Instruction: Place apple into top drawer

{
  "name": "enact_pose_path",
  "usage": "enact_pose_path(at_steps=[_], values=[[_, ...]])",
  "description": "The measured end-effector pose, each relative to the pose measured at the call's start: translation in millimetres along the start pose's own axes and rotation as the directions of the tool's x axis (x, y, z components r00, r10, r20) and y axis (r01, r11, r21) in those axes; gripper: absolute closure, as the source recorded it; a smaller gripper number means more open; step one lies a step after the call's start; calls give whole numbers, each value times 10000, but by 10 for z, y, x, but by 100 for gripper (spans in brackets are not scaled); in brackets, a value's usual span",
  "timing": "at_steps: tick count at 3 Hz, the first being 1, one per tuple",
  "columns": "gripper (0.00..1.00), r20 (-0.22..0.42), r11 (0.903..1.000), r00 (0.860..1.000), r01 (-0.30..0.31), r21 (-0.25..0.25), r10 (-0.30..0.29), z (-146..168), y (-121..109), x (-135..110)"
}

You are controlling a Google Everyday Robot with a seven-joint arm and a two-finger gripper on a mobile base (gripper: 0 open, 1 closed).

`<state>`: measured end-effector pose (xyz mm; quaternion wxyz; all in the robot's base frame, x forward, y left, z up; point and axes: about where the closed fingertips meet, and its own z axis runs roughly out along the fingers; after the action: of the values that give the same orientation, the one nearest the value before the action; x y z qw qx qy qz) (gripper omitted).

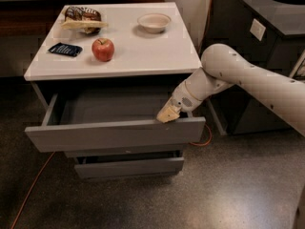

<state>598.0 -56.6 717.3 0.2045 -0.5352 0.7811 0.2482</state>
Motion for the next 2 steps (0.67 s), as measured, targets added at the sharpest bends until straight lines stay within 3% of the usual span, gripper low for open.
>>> enact_pose_path(at_steps=[2], values=[[100,-326,9997,9992,214,-108,-217,101,82,-19]])
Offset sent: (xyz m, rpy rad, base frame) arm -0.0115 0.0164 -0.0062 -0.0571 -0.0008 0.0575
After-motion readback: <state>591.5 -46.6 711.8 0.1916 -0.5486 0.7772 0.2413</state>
